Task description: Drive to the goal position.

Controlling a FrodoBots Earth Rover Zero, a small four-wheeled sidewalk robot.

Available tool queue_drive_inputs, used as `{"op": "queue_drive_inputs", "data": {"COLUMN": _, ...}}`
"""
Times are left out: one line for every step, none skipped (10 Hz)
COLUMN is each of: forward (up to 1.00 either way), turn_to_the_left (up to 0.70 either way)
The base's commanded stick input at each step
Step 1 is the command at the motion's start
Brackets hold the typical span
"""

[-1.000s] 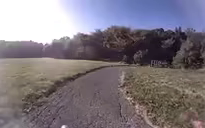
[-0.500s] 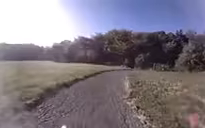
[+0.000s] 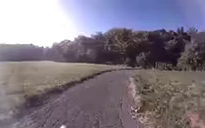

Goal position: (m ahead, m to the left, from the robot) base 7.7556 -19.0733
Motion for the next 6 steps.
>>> {"op": "queue_drive_inputs", "data": {"forward": 1.00, "turn_to_the_left": -0.37}}
{"op": "queue_drive_inputs", "data": {"forward": 1.00, "turn_to_the_left": -0.24}}
{"op": "queue_drive_inputs", "data": {"forward": 1.00, "turn_to_the_left": -0.02}}
{"op": "queue_drive_inputs", "data": {"forward": 1.00, "turn_to_the_left": 0.01}}
{"op": "queue_drive_inputs", "data": {"forward": 1.00, "turn_to_the_left": 0.01}}
{"op": "queue_drive_inputs", "data": {"forward": 1.00, "turn_to_the_left": 0.01}}
